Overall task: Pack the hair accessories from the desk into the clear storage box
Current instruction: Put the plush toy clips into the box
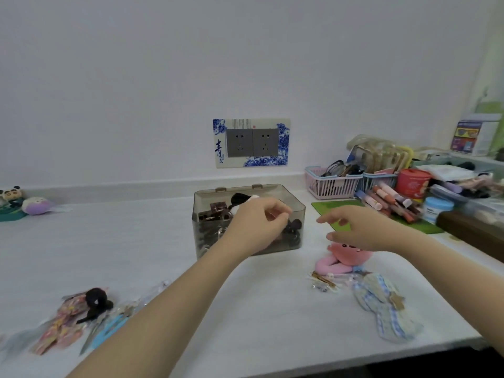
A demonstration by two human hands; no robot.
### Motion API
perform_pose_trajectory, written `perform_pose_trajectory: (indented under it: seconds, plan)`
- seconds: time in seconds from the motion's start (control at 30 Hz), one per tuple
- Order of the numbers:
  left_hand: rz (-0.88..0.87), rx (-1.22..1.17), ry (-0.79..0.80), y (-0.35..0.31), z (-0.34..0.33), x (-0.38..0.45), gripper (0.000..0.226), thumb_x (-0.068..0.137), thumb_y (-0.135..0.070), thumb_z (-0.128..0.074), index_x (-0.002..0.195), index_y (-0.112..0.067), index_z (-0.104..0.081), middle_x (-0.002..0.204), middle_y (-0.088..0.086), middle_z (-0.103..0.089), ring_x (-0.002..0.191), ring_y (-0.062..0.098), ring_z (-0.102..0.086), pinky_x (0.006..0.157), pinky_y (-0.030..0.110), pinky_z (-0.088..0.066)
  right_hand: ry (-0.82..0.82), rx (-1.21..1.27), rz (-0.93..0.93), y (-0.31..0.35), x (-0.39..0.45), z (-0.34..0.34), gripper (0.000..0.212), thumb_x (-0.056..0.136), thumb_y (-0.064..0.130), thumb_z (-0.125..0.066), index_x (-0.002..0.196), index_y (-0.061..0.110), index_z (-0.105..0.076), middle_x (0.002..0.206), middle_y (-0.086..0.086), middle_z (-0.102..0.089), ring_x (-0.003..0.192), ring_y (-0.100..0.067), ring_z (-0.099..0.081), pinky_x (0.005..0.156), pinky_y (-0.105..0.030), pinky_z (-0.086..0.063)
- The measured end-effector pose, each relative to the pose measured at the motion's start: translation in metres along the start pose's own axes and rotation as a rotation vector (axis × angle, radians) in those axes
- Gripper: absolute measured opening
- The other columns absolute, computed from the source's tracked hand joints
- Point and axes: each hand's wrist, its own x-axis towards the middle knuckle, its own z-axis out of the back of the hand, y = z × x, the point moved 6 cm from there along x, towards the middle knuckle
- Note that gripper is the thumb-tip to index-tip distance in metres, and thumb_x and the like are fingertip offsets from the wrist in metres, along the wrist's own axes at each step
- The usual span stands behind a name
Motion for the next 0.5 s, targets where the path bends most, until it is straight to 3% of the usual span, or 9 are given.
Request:
perform_pose_trajectory:
  seconds: [0.1,0.17,0.27,0.37,0.5]
  plan:
    - [-0.022,0.113,0.052,-0.005,-0.026,-0.002,0.016,0.085,-0.025,-0.056,0.093,-0.025,-0.071,0.076,-0.017,-0.062,0.067,-0.008,-0.055,0.068,0.015,-0.045,0.069,-0.04,-0.118,-0.021,-0.009,-0.001,0.044,0.089,0.034,-0.055,0.133,0.032,-0.047,0.137,0.001,-0.049,0.119,-0.017,-0.05,0.092,-0.024,-0.039]
    - [0.004,0.106,0.115,-0.005,-0.045,-0.003,0.017,0.087,-0.021,-0.057,0.097,-0.019,-0.071,0.082,-0.011,-0.064,0.07,-0.008,-0.056,0.066,0.009,-0.044,0.138,-0.113,-0.173,-0.032,-0.013,-0.006,0.047,0.091,0.037,-0.05,0.136,0.03,-0.042,0.141,-0.001,-0.045,0.124,-0.02,-0.047,0.096,-0.028,-0.039]
    - [0.035,0.155,0.217,-0.003,-0.07,-0.002,0.021,0.088,-0.024,-0.058,0.104,-0.014,-0.07,0.102,-0.001,-0.07,0.09,0.009,-0.06,0.08,0.022,-0.047,0.183,-0.099,-0.205,-0.042,-0.013,-0.015,0.049,0.092,0.039,-0.048,0.138,0.026,-0.04,0.132,-0.002,-0.053,0.116,-0.021,-0.052,0.09,-0.027,-0.042]
    - [0.092,0.203,0.275,0.004,-0.087,0.002,0.029,0.088,-0.03,-0.059,0.111,-0.014,-0.067,0.113,0.002,-0.068,0.101,0.016,-0.062,0.088,0.029,-0.048,0.136,0.064,-0.198,-0.046,-0.011,-0.021,0.047,0.09,0.035,-0.054,0.134,0.022,-0.045,0.097,0.007,-0.056,0.084,-0.015,-0.058,0.071,-0.022,-0.045]
    - [0.15,0.189,0.306,0.011,-0.1,0.005,0.034,0.089,-0.031,-0.055,0.118,-0.016,-0.063,0.112,0.005,-0.066,0.087,0.015,-0.057,0.074,0.027,-0.044,0.021,0.255,-0.18,-0.053,-0.007,-0.023,0.056,0.081,0.027,-0.067,0.132,0.022,-0.045,0.107,-0.001,-0.051,0.081,-0.015,-0.053,0.074,-0.028,-0.047]
